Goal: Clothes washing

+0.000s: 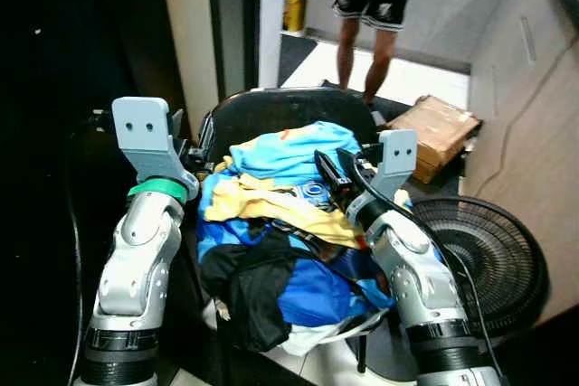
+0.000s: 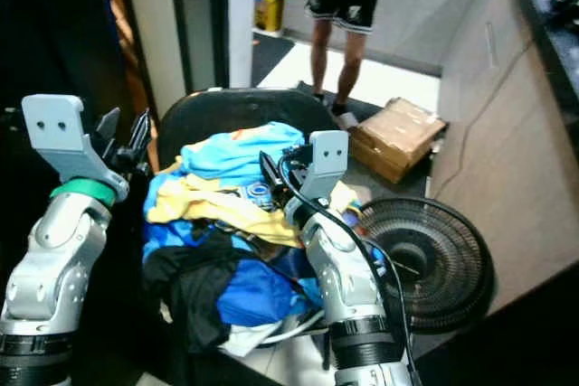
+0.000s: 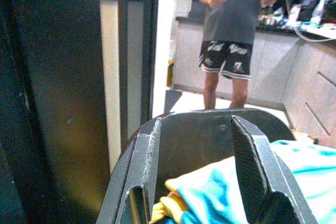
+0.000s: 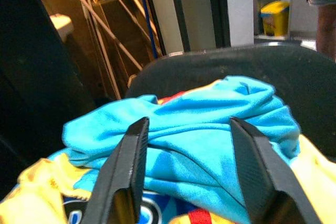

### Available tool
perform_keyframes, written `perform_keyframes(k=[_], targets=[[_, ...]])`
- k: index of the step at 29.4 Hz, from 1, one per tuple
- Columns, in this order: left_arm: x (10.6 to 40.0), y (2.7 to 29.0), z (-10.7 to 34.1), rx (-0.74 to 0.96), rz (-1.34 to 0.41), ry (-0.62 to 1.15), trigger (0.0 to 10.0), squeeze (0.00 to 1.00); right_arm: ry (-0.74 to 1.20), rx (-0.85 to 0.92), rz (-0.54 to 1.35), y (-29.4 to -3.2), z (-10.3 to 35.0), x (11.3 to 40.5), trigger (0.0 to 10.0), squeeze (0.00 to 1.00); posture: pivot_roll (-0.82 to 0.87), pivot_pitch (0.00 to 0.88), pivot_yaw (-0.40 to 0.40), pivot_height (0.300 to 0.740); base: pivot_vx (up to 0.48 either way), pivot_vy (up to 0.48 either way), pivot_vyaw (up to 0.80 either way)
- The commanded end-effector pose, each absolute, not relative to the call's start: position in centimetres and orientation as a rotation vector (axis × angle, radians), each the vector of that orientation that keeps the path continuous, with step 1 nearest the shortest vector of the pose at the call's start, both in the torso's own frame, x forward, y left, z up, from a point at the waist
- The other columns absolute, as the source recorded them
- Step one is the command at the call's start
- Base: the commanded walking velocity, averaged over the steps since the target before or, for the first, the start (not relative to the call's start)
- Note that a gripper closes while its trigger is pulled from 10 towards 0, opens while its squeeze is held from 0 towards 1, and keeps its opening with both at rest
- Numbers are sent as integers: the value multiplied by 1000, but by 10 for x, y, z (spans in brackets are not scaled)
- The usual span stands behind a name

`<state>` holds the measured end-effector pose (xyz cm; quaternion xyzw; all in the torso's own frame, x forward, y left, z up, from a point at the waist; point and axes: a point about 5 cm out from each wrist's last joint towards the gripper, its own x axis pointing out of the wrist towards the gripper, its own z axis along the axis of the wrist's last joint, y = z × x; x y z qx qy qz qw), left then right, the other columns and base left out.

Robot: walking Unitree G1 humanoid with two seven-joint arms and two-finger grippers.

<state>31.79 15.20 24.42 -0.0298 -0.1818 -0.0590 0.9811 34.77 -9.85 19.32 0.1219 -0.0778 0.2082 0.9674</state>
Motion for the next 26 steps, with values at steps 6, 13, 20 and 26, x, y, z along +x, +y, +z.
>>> perform_keyframes(k=[6,13,20,26], targets=[[311,152,240,-65,-152,-343,10000,0,-68,246,449,-87,191,356,10000,1000,122,67,-12,740,0,0,0],[307,143,234,-58,-237,-296,10000,0,164,275,517,-80,171,352,10000,1000,120,75,-10,740,0,0,0],[308,138,230,-59,-289,-255,10000,0,320,340,469,-82,147,351,10000,1000,116,75,3,740,0,0,0],[307,136,229,-49,-318,-235,10000,0,406,333,448,-83,134,347,10000,0,118,66,11,740,0,0,0]])
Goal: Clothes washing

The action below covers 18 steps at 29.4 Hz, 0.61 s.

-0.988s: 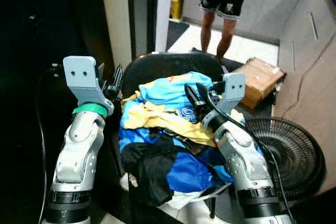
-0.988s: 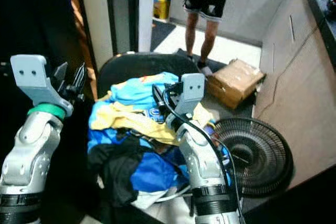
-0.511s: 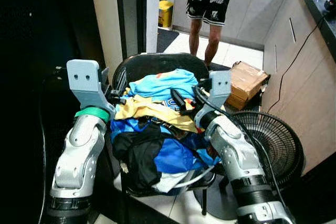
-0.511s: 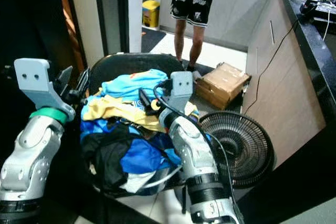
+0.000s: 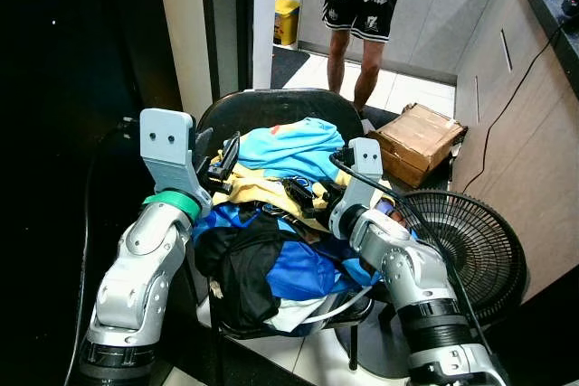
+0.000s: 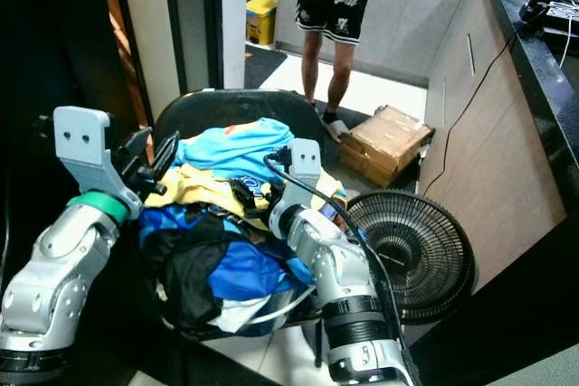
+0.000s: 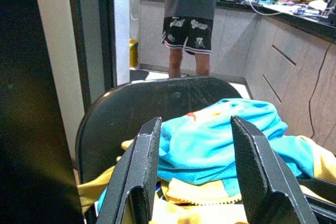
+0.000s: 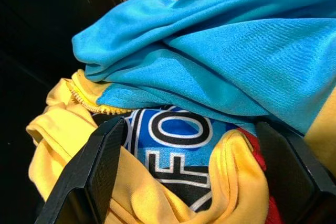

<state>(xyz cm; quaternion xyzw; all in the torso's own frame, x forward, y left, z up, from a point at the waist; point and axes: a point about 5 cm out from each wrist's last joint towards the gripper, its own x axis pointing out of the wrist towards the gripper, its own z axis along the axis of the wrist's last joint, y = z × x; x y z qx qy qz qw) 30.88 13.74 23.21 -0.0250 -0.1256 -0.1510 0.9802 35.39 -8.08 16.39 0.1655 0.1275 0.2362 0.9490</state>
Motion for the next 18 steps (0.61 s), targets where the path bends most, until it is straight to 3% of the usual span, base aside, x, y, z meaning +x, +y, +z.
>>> perform_keyframes(k=[1,3,4,5,6,8,10,17,18], targets=[[307,136,229,-49,-318,-235,10000,0,406,333,448,-83,134,347,10000,0,118,66,11,740,0,0,0],[307,135,229,-49,-326,-230,10000,0,423,352,452,-82,133,346,10000,0,118,66,11,740,0,0,0],[306,134,228,-40,-342,-220,10000,0,446,385,438,-82,130,345,6745,0,120,58,17,740,0,0,0],[306,132,227,-27,-356,-212,10000,0,411,232,408,-86,129,346,10000,0,120,58,17,740,0,0,0],[306,132,227,-27,-356,-212,10000,0,411,232,408,-86,129,346,10000,0,120,58,17,740,0,0,0],[306,131,226,-16,-366,-205,10000,0,309,-31,418,-87,130,347,10000,0,122,50,20,740,0,0,0],[306,132,226,-12,-366,-205,10000,0,258,-124,432,-85,132,347,10000,0,122,50,20,740,0,0,0],[306,132,226,-4,-367,-207,10000,0,248,-238,495,-82,126,341,10000,0,126,40,21,740,0,0,0],[306,132,226,-1,-370,-207,10000,0,254,-246,493,-84,125,341,5569,0,121,36,26,740,0,0,0]])
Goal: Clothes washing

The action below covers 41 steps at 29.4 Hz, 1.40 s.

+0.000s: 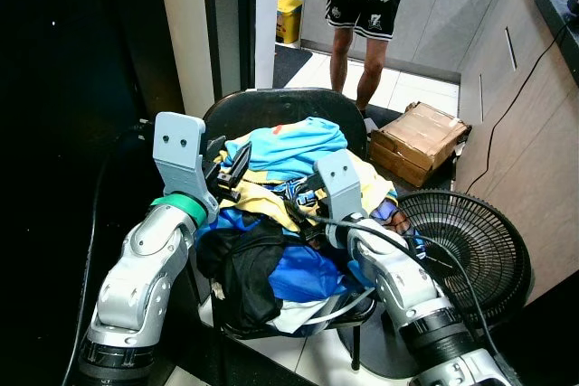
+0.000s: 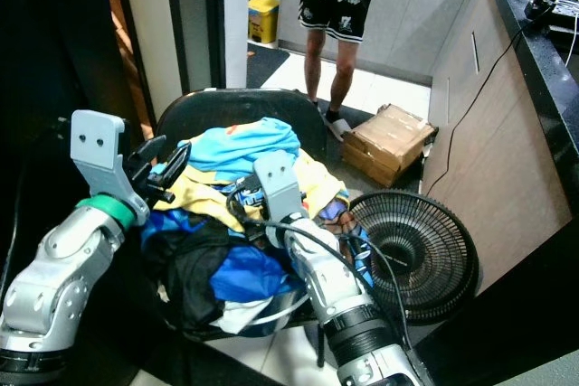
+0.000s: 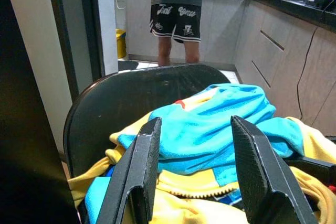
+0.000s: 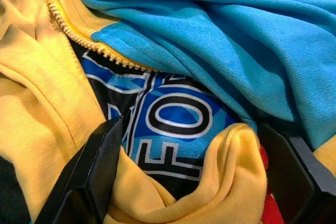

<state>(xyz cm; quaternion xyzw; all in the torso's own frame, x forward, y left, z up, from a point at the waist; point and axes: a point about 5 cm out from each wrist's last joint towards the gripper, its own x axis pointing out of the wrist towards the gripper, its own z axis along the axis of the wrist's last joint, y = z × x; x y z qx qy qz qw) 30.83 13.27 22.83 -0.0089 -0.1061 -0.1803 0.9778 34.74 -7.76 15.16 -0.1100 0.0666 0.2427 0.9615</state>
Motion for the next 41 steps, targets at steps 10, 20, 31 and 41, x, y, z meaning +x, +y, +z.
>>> perform_keyframes(k=[10,20,31,41], targets=[[308,128,225,5,-389,-205,10000,0,240,-264,495,-88,122,338,0,0,107,35,36,740,0,0,0],[309,127,223,4,-386,-198,10000,0,241,-247,493,-91,122,337,0,0,103,43,37,740,0,0,0],[314,125,225,-10,-371,-216,10000,0,147,-99,522,-88,149,342,0,0,88,32,31,740,0,0,0],[318,128,229,-16,-352,-230,10000,0,-44,136,620,-84,217,349,0,0,94,10,22,740,0,0,0]])
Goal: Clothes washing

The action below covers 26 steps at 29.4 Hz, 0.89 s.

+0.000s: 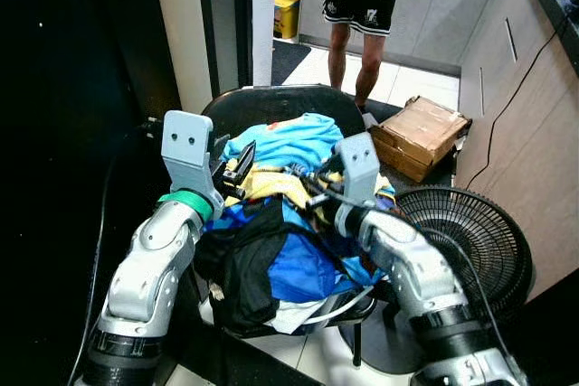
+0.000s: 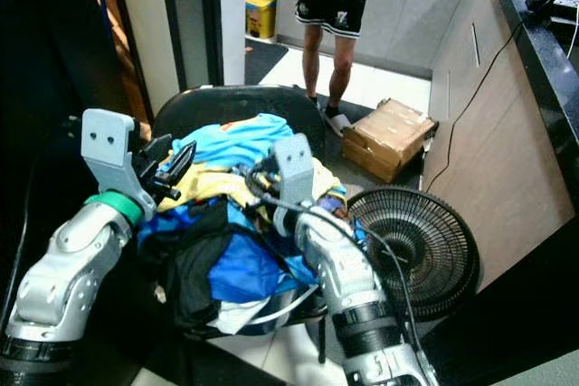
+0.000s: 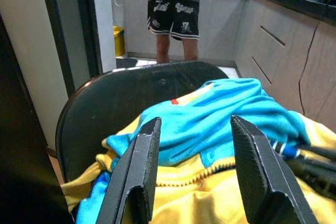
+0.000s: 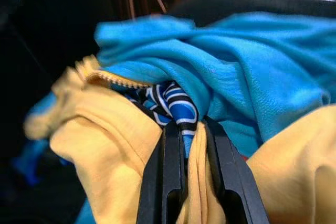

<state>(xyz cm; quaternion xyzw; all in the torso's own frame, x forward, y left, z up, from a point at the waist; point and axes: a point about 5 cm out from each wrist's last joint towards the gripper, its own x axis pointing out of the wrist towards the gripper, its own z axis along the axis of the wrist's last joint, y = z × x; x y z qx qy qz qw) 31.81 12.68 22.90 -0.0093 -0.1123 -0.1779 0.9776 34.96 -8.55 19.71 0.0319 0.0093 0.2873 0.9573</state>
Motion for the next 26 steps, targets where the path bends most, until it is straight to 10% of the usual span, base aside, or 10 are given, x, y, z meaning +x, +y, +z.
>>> perform_keyframes(k=[1,10,19,23,26], targets=[[318,128,229,-16,-352,-230,10000,0,-44,136,620,-84,217,349,0,0,94,10,22,740,0,0,0],[318,130,234,-39,-352,-257,10000,0,-497,596,817,-105,340,330,0,0,98,2,21,740,0,0,0],[319,130,237,-44,-361,-271,10000,0,-598,636,841,-115,361,323,0,0,104,0,26,740,0,0,0],[320,136,247,-119,-331,-317,10000,0,-838,911,846,-144,401,308,0,0,104,0,28,740,0,0,0],[320,134,245,-114,-339,-311,10000,0,-691,702,855,-131,383,314,0,0,102,0,32,740,0,0,0]])
